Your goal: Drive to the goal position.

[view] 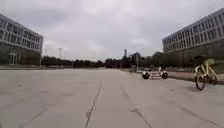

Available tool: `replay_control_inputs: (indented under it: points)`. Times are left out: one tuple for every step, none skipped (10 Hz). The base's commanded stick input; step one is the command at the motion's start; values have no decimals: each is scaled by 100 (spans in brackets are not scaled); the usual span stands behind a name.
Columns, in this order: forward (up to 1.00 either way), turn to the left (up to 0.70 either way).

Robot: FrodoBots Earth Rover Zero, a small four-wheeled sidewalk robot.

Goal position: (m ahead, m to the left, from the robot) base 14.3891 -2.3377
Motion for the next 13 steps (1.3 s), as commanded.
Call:
replay_control_inputs:
  points:
    - [100,0]
    - [100,0]
    - [100,0]
    - [100,0]
    - [100,0]
    - [100,0]
    - [100,0]
    - [100,0]
    - [100,0]
    - [100,0]
    - [100,0]
    - [100,0]
    - [100,0]
